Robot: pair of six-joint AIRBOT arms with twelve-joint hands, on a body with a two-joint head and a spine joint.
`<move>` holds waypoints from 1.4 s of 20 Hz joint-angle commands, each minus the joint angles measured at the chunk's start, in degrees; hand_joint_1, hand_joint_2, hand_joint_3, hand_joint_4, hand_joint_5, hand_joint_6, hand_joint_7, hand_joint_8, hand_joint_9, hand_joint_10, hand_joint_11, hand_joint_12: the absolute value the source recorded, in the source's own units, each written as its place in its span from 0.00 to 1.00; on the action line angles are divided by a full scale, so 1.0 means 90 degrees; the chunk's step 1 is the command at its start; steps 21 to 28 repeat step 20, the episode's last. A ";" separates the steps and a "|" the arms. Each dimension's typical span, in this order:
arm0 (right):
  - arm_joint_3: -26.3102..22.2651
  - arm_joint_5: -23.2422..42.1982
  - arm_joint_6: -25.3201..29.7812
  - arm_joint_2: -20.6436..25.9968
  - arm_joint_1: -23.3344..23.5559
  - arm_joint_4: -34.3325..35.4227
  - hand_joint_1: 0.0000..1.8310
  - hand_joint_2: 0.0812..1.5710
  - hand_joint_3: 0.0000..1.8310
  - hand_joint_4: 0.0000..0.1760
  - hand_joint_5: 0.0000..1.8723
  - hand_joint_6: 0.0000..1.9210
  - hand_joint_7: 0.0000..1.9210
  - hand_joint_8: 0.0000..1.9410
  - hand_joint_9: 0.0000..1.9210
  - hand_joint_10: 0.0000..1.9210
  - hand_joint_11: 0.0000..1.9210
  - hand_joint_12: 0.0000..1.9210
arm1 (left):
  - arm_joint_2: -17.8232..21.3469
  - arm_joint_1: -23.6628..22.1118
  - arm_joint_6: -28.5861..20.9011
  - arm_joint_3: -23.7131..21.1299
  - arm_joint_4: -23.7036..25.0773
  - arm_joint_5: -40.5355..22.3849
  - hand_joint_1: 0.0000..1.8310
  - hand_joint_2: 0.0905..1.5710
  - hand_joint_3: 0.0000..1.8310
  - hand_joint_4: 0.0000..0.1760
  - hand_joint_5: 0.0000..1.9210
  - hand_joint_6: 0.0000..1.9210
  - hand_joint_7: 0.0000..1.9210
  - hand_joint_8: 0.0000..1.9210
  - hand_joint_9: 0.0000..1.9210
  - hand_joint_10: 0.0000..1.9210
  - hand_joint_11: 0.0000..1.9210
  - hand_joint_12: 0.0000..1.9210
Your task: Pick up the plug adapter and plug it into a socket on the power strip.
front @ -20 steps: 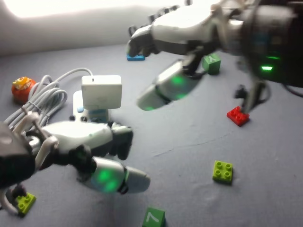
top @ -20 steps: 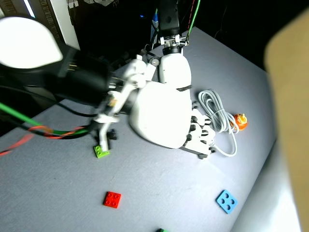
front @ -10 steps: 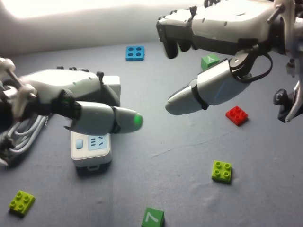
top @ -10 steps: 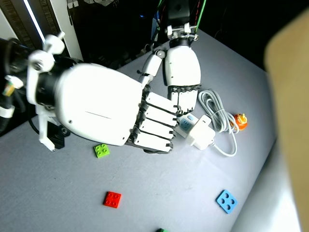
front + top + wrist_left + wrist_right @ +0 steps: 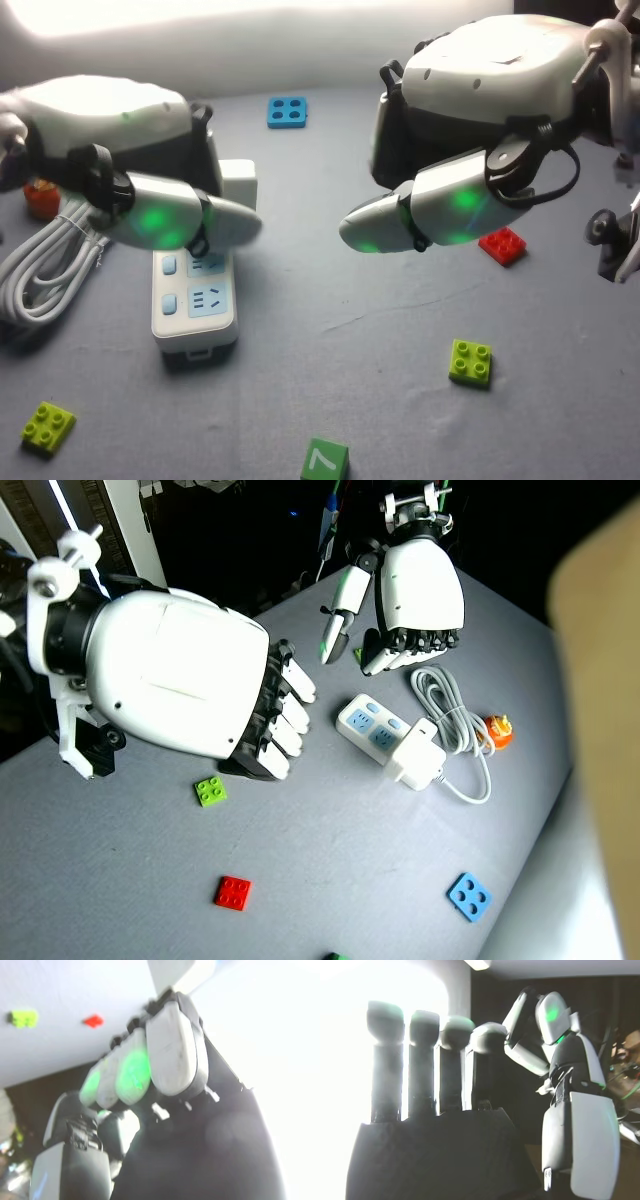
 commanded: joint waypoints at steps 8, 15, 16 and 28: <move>-0.0207 0.0072 -0.0033 0.0220 0.0087 -0.0102 0.49 0.89 0.00 0.00 0.73 1.00 0.83 1.00 0.84 1.00 0.81 1.00 | 0.0226 -0.0212 0.0071 -0.0639 0.0000 -0.1071 0.73 0.84 0.00 1.00 0.75 1.00 0.82 1.00 0.86 1.00 0.90 1.00; -0.0210 0.0067 -0.0061 0.0262 -0.0009 -0.0104 0.50 0.88 0.00 0.00 0.72 1.00 0.81 1.00 0.82 1.00 0.78 1.00 | 0.0224 -0.0075 0.0121 -0.0743 0.0000 -0.1152 0.70 0.82 0.00 0.98 0.76 1.00 0.82 1.00 0.85 1.00 0.86 1.00; -0.0210 0.0066 -0.0066 0.0269 -0.0024 -0.0104 0.50 0.88 0.00 0.00 0.71 1.00 0.80 1.00 0.82 1.00 0.78 1.00 | 0.0224 -0.0073 0.0121 -0.0709 0.0000 -0.1152 0.69 0.83 0.00 1.00 0.76 1.00 0.82 1.00 0.86 1.00 0.86 1.00; -0.0210 0.0066 -0.0064 0.0303 -0.0031 -0.0104 0.49 0.89 0.00 0.00 0.71 1.00 0.79 1.00 0.80 1.00 0.77 1.00 | 0.0224 -0.0109 0.0114 -0.0642 0.0000 -0.1080 0.68 0.85 0.00 1.00 0.73 1.00 0.79 1.00 0.81 1.00 0.80 1.00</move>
